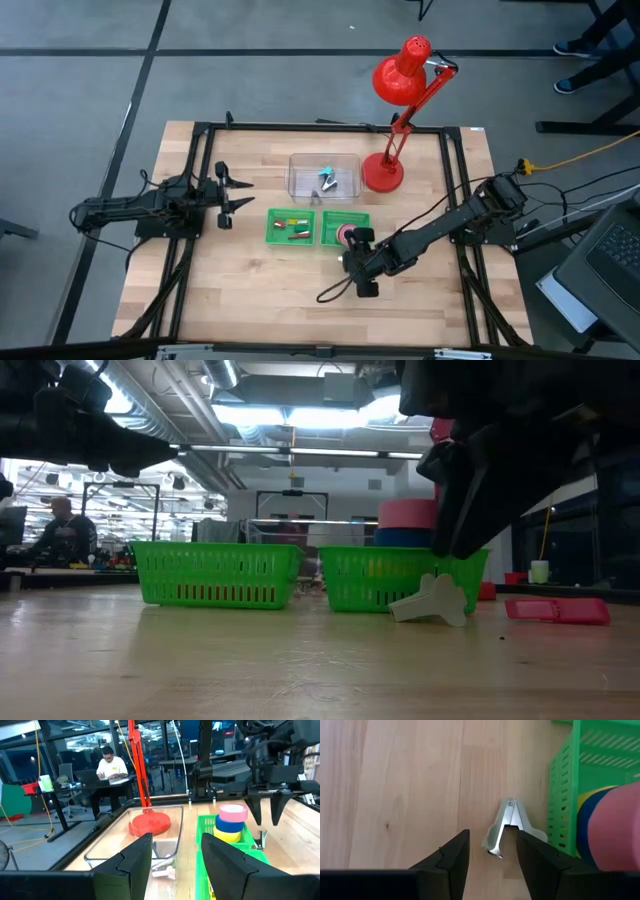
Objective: Pick and place Stapler, Stapler remover, tape
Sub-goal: Put the gray staple remover into the transparent bin
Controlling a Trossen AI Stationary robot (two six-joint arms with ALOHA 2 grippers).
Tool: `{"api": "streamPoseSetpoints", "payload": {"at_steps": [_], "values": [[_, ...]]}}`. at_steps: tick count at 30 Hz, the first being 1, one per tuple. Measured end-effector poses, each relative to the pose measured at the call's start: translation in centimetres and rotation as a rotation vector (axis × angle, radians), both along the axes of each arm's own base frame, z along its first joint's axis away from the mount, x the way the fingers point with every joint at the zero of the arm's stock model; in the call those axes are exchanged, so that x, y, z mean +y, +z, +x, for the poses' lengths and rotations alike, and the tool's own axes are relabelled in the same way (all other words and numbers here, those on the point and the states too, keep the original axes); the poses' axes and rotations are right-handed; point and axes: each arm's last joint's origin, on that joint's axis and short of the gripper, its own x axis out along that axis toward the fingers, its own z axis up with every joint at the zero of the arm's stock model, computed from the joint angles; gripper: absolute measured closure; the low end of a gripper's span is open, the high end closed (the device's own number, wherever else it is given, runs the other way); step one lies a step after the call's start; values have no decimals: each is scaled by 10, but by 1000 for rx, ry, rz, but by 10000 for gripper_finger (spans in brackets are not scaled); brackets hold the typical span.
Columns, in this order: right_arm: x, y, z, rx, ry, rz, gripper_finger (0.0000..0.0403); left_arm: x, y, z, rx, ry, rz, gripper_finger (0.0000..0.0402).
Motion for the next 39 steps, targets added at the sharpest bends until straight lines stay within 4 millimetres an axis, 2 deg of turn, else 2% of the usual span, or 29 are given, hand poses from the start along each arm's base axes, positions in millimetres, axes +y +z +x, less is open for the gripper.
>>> {"api": "streamPoseSetpoints", "payload": {"at_steps": [6,13,17,21,28,39], "values": [[2,-5,2,1,3,-2,240,0,0,0,-4,0,1,233],[4,-22,6,30,3,-16,240,0,0,0,-4,0,1,233],[5,-23,7,20,1,-15,245,0,0,0,-3,0,1,233],[5,-24,7,21,1,-15,283,0,0,0,-4,0,1,233],[5,-23,7,22,-2,-17,387,0,0,0,-4,0,1,233],[5,-19,10,11,-95,32,397,0,0,0,-4,0,0,233]]}}
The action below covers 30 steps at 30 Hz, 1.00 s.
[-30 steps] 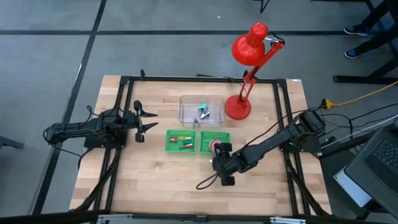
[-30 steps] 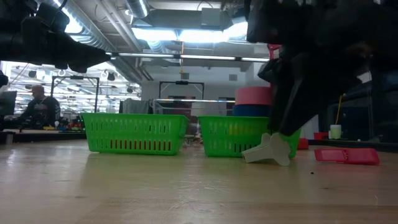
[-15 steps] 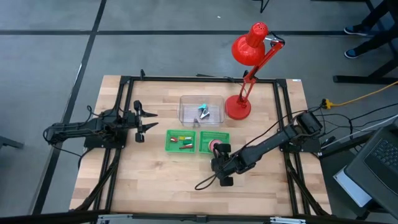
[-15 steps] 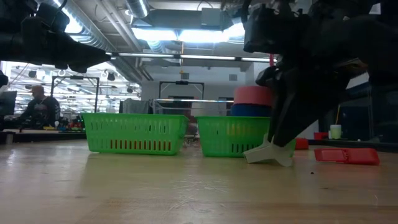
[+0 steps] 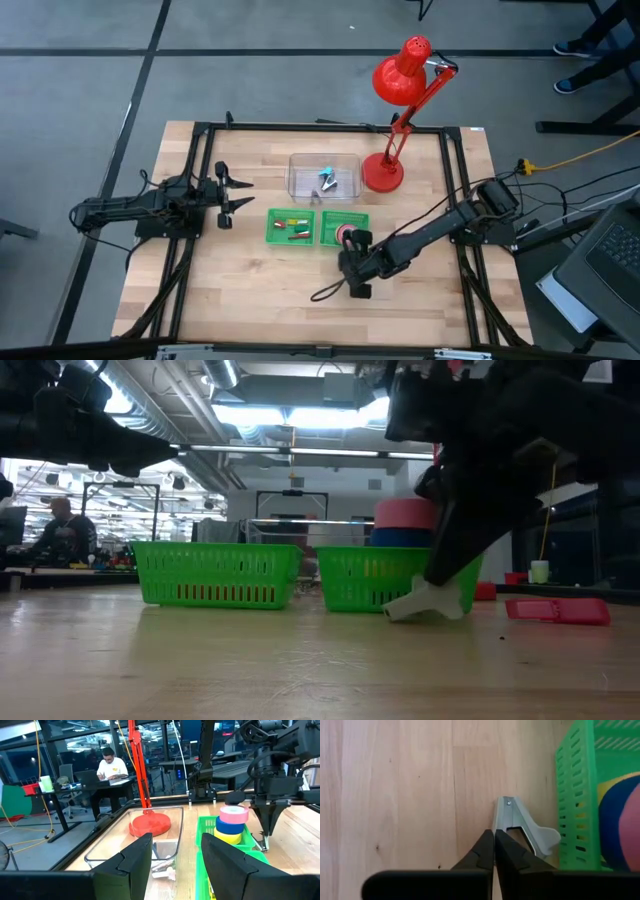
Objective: Pick and place Stapler, Stapler remover, tape
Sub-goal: Put the gray staple remover into the transparent bin
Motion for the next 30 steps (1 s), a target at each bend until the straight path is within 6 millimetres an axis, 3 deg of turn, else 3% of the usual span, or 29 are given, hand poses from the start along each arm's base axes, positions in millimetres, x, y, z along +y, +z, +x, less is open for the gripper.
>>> {"api": "streamPoseSetpoints", "payload": {"at_steps": [19,30], "values": [[13,38,24,-89,121,101,402,0,0,0,0,0,0,233],[1,69,45,-161,196,74,403,0,0,0,1,0,0,233]]}}
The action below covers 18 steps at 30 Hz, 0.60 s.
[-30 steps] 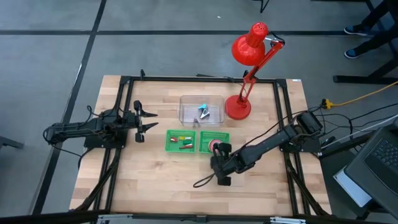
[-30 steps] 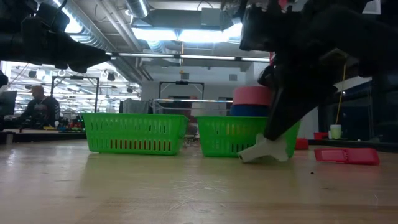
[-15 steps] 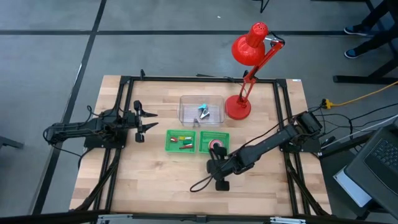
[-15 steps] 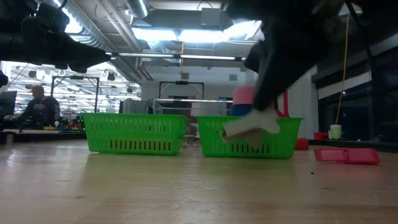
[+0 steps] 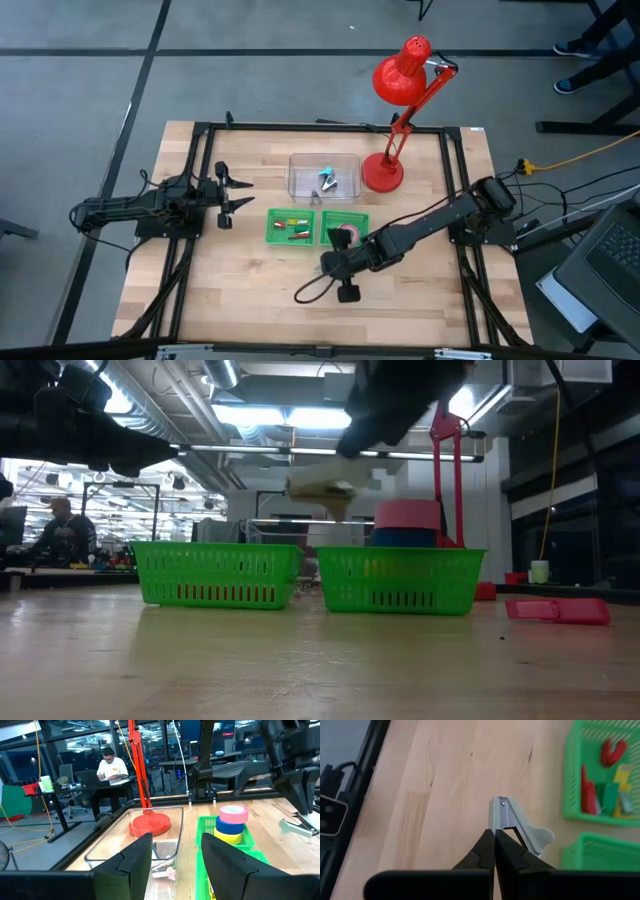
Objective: Pick and place Stapler, Stapler remover, tape
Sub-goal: Put the gray staple remover into the transparent bin
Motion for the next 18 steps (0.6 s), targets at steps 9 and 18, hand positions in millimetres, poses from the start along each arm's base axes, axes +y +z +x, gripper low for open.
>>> {"api": "streamPoseSetpoints", "payload": {"at_steps": [9,18], "values": [[-31,23,21,-63,7,-51,403,0,0,0,0,0,0,233],[-79,27,35,-78,-30,-95,403,0,0,0,0,0,0,233]]}}
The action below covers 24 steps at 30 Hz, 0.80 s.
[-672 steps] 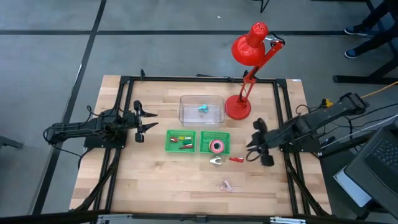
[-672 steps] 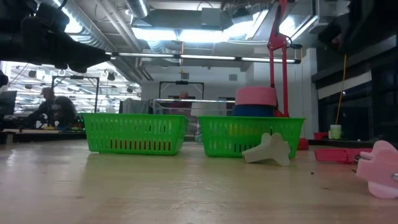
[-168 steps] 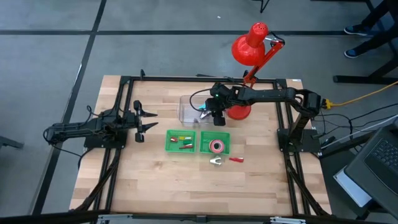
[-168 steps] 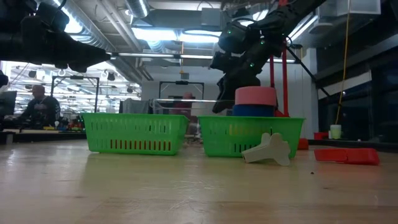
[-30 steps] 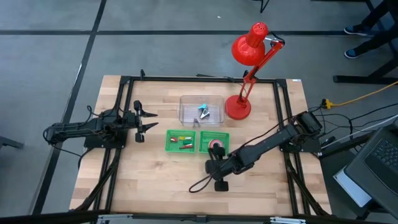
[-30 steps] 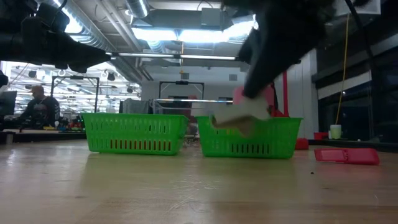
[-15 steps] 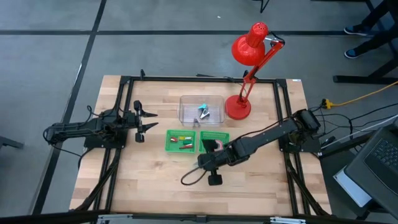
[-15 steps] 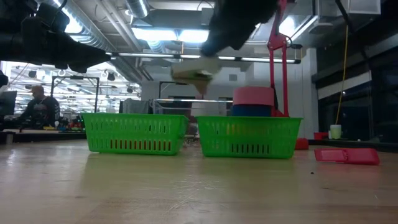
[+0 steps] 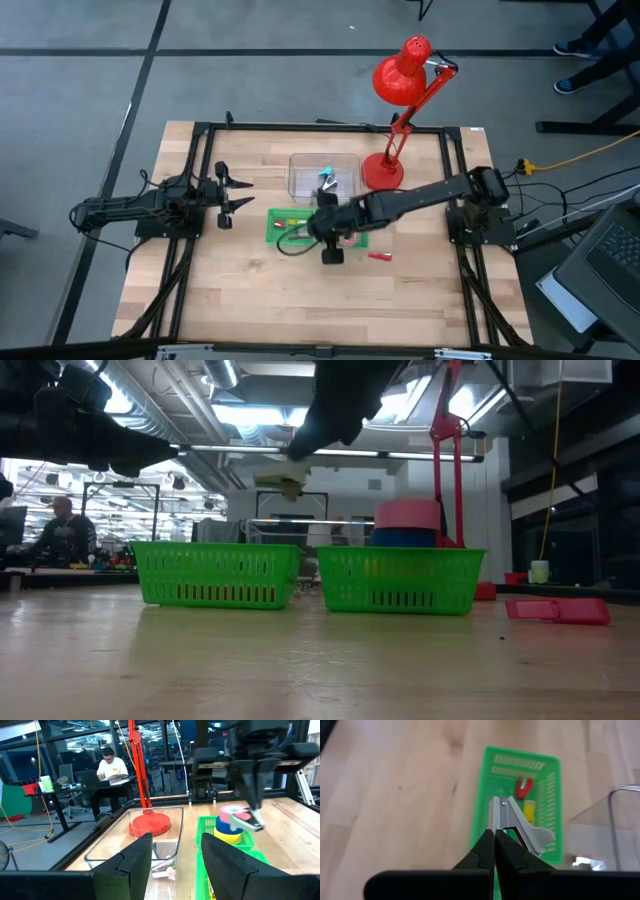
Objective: Pick and place Stapler, Stapler remover, tape
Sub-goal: Put the gray staple remover into the transparent bin
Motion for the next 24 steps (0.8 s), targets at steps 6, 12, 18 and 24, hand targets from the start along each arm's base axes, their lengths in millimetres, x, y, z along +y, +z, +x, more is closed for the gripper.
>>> {"api": "streamPoseSetpoints", "payload": {"at_steps": [6,12,18,24], "values": [[-32,0,6,-1,13,-16,403,0,0,0,0,0,0,233],[-68,1,10,-19,33,-54,403,0,0,0,0,0,0,233],[-104,4,9,-32,72,-75,403,0,0,0,0,0,0,233],[-134,5,7,-48,99,-94,403,0,0,0,0,0,0,233]]}}
